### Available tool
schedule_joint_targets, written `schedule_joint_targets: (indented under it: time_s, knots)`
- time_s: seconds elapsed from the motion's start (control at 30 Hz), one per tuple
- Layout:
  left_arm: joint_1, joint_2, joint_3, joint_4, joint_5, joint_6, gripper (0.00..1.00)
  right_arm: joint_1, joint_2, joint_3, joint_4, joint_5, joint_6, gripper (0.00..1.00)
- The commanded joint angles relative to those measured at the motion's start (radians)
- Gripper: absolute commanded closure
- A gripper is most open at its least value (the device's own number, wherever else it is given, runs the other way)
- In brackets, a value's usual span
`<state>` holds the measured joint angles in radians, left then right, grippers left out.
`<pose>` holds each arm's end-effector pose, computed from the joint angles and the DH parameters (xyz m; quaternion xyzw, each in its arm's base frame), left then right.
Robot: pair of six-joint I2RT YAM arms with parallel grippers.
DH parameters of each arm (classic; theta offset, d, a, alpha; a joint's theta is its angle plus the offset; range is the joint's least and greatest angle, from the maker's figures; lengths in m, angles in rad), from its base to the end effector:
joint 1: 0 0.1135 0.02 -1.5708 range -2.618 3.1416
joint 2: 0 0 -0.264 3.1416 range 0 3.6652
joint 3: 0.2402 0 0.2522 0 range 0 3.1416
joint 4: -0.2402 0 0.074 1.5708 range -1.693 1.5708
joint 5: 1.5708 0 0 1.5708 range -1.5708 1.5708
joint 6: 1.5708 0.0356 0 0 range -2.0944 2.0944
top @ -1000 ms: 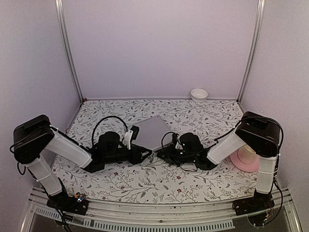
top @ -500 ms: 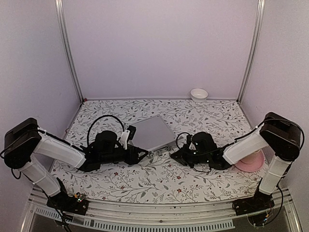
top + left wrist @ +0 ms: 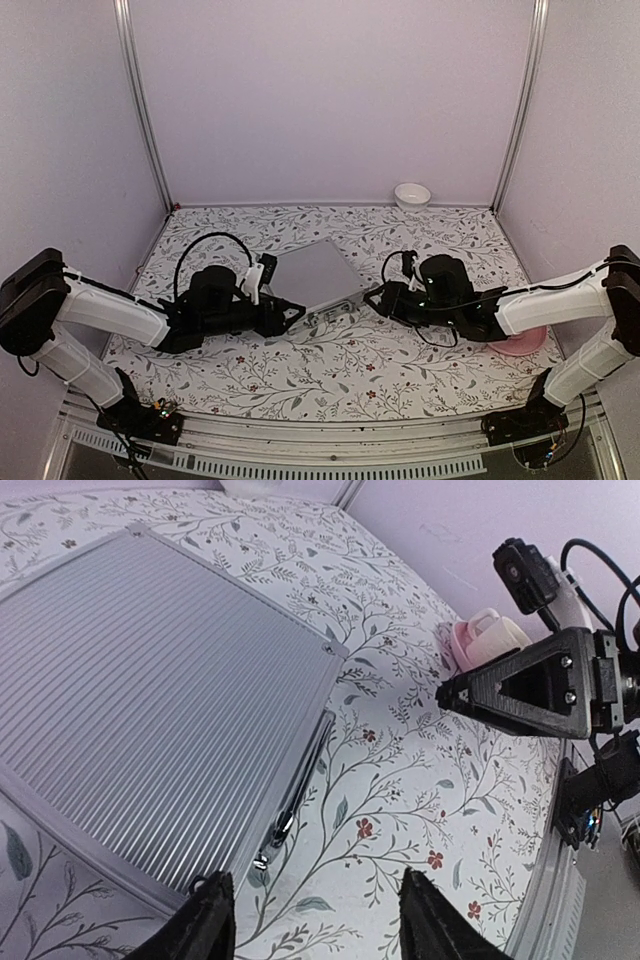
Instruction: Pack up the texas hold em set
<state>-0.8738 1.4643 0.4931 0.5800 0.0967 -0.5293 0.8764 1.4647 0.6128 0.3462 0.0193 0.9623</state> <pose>0.1777 -0.2176 0.1659 0.1688 0.8132 -0.3892 0.3984 0.1889 0.2258 0.1781 0.0419 0.8605 0.3987 0.3145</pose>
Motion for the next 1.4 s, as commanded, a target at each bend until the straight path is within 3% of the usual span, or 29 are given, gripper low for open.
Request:
schedule_joint_targets:
  time_s: [0.0, 0.4, 0.67, 0.83, 1.03, 1.23, 1.37]
  knots:
    - [0.01, -0.006, 0.015, -0.008, 0.013, -0.006, 0.43, -0.039, 0.008, 0.058, -0.052, -0.024, -0.172, 0.47]
    - [0.017, -0.042, -0.005, 0.024, -0.049, -0.033, 0.34, -0.067, 0.258, 0.34, -0.109, -0.307, -0.449, 0.36]
    - [0.104, -0.089, -0.036, -0.028, -0.045, -0.045, 0.3, -0.079, 0.322, 0.396, -0.125, -0.289, -0.467, 0.36]
    - [0.307, -0.199, -0.066, -0.101, -0.032, 0.03, 0.26, -0.16, 0.261, 0.358, -0.125, -0.264, -0.464, 0.27]
    - [0.656, -0.294, -0.038, -0.241, 0.057, 0.115, 0.23, -0.36, 0.171, 0.288, -0.144, -0.254, -0.527, 0.17]
    - [1.028, -0.281, -0.011, -0.231, 0.242, 0.112, 0.16, -0.629, 0.087, 0.274, -0.165, -0.254, -0.632, 0.09]
    - [1.167, -0.226, -0.034, -0.125, 0.241, 0.11, 0.16, -0.809, 0.026, 0.242, -0.141, -0.212, -0.69, 0.09]
